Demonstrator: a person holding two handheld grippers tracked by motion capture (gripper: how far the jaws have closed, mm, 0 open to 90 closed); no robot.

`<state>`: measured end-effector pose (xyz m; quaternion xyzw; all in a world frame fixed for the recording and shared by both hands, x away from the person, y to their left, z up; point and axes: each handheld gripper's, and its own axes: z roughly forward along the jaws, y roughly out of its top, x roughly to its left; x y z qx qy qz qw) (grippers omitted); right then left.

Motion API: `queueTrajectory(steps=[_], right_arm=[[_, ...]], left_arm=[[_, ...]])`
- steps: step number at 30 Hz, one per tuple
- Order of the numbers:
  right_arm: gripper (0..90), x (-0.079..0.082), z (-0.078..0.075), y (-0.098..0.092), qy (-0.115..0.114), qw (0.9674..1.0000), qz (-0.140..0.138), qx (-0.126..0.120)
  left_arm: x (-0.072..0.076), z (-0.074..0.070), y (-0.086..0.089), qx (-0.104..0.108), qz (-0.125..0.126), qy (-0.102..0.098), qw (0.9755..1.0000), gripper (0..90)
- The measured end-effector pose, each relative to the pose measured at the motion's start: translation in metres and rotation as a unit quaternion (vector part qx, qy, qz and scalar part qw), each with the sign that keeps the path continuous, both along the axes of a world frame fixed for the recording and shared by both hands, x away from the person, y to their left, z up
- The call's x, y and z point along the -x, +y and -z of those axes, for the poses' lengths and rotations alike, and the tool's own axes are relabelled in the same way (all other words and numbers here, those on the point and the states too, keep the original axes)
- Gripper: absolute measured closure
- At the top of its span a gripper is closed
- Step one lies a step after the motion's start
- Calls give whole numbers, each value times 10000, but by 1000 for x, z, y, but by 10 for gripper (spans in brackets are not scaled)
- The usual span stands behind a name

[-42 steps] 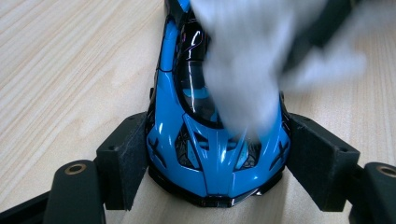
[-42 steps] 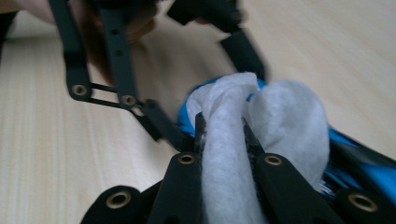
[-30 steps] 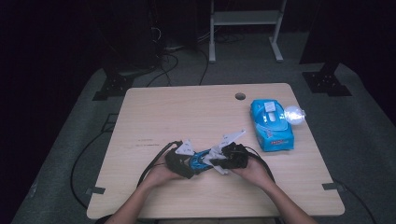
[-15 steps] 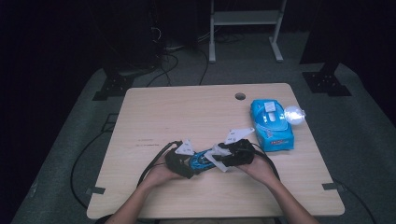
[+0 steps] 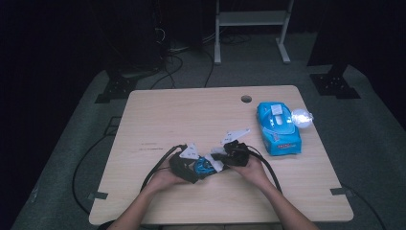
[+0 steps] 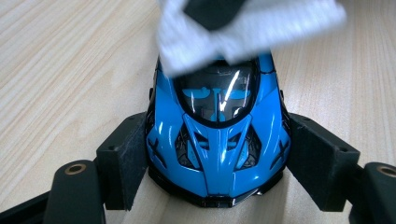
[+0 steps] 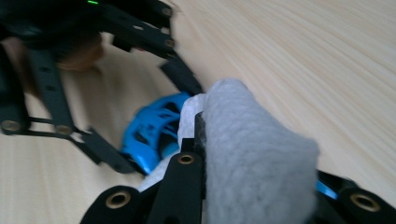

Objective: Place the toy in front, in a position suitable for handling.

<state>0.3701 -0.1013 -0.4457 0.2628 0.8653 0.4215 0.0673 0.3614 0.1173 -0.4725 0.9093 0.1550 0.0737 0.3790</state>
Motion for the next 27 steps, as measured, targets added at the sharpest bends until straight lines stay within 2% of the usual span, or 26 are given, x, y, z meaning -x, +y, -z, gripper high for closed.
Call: queueTrajectory(steps=[2,5,7,9,12,13,16,18,21,23,27], right_arm=[[835,4,0,10,46,9998,-212,-14],[836,10,7,29,84,9982,-577,122],[836,13,10,38,110,9973,-699,172],[837,12,8,39,66,9973,-689,234],[838,6,3,35,-98,9986,-411,308],[838,4,3,35,-63,9989,-360,290],[838,6,7,46,10,9983,-512,270],[838,10,10,58,-96,9970,-672,361],[837,7,8,59,-171,9973,-547,463],[838,1,8,52,-3,9988,-397,295],[837,6,12,51,87,9980,-614,140]], left_arm=[[0,0,0,-1,-5,0,10000,256],[0,0,0,-15,-4,5,10000,256],[0,0,0,3,-2,1,10000,256],[0,0,0,-2,3,-1,10000,256],[0,0,0,-4,11,-16,10000,256],[0,0,0,-1,11,-16,10000,256],[0,0,0,5,-4,-10,10000,256],[1,0,0,22,-9,17,10000,256],[0,0,0,8,-12,2,10000,256],[0,0,0,14,-1,-8,10000,256],[0,0,1,5,-5,-17,10000,256]])
